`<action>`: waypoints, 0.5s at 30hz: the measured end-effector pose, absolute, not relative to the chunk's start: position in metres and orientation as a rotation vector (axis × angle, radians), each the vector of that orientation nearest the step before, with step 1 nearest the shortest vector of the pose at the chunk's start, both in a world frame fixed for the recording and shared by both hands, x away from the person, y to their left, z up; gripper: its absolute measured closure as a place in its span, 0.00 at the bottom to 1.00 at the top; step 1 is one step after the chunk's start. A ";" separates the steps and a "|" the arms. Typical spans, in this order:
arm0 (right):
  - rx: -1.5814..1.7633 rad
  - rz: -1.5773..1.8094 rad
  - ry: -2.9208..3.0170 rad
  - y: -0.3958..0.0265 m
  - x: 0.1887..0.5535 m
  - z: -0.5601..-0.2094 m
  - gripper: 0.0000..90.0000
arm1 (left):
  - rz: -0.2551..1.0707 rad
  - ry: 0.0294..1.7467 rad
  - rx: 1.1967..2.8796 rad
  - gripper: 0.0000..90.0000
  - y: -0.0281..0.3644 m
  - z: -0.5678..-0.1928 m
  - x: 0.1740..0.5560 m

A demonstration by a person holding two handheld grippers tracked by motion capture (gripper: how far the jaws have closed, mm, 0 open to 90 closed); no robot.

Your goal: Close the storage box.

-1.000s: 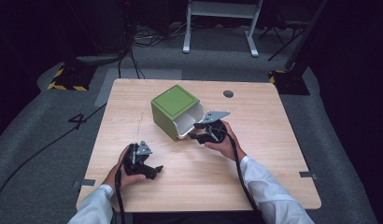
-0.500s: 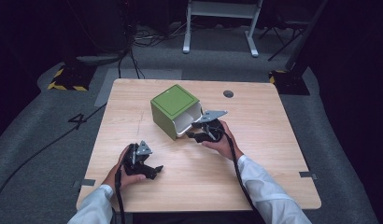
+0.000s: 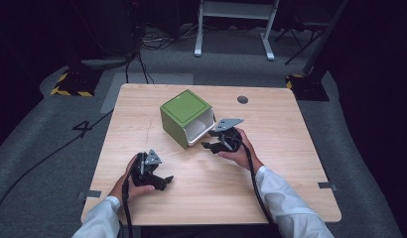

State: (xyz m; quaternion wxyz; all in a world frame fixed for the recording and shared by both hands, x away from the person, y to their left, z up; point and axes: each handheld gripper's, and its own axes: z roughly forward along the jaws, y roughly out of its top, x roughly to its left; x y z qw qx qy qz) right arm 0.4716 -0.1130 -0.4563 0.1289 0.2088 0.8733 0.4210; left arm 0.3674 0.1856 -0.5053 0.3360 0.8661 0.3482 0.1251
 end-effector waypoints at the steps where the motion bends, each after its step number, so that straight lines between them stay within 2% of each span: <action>1: 0.596 1.205 2.539 -0.116 0.471 -0.454 0.43 | 0.326 0.908 2.259 0.03 0.186 -0.505 0.367; 15: 0.535 1.086 2.553 -0.134 0.458 -0.443 0.31 | 0.326 0.912 2.257 0.03 0.186 -0.505 0.367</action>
